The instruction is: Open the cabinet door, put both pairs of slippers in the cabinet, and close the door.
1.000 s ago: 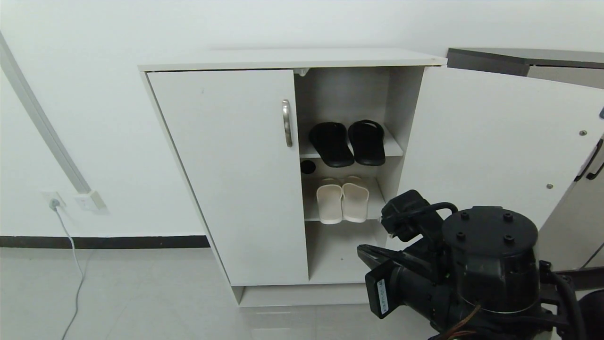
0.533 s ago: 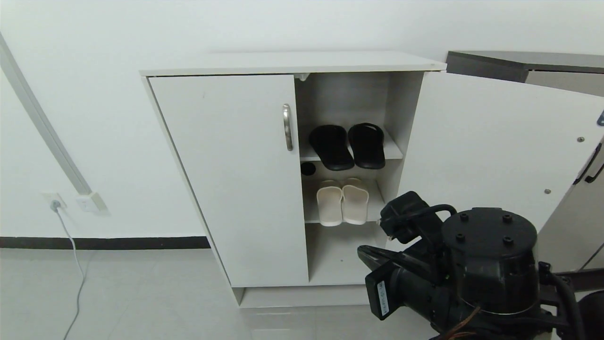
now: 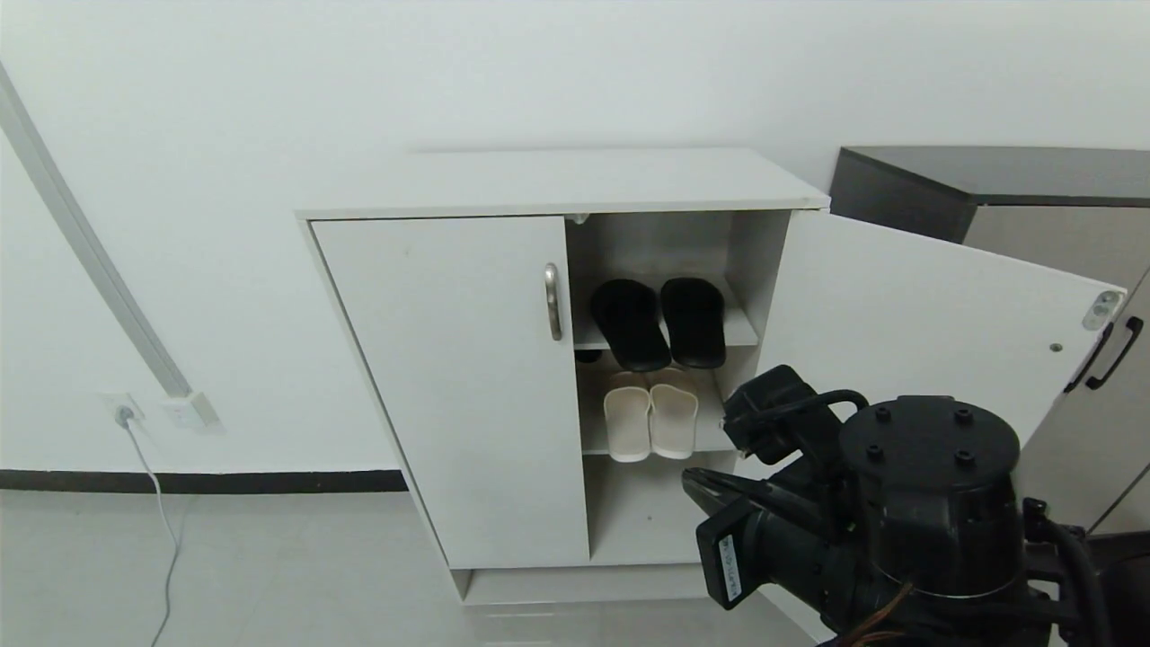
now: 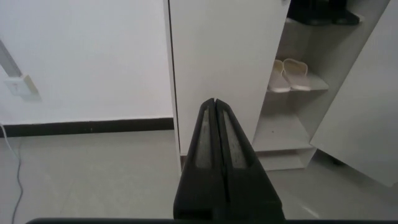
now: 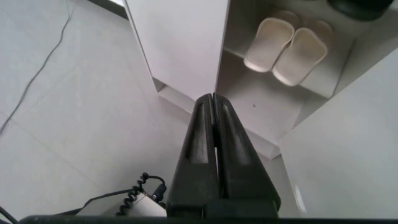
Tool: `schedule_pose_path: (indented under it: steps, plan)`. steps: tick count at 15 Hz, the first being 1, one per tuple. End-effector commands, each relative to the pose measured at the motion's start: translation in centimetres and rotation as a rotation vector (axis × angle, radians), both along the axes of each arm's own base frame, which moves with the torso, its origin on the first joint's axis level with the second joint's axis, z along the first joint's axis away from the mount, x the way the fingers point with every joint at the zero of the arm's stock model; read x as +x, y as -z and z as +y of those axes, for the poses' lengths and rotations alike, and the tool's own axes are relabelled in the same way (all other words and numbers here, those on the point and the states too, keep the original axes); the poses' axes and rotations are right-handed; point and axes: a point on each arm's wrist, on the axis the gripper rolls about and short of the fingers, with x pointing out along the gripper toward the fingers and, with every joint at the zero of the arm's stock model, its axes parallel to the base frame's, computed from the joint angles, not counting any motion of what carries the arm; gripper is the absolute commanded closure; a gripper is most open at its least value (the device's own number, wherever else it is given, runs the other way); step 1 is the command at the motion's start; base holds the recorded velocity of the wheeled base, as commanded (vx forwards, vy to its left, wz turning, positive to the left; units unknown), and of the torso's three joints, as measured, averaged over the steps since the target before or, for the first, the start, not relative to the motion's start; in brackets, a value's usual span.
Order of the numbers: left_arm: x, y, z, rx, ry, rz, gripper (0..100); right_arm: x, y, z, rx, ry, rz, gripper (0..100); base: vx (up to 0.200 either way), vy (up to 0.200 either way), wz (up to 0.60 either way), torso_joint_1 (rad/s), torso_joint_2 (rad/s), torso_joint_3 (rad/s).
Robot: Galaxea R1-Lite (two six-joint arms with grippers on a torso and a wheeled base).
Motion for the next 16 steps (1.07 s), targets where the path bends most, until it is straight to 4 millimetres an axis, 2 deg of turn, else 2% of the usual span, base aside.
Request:
schedule_pose_path:
  steps: [1,16]
  plan:
    - [0.0,0.03,0.0,0.0,0.0,0.002,100,0.01,0.08,0.06,-0.002,0.0,0.001,100,0.0,0.0,0.0,0.119,-0.46,-0.349]
    - [0.0,0.01,0.0,0.0,0.0,0.0,100,0.0,0.04,0.04,-0.001,0.0,0.001,100,0.0,0.0,0.0,0.178,-0.49,-0.319]
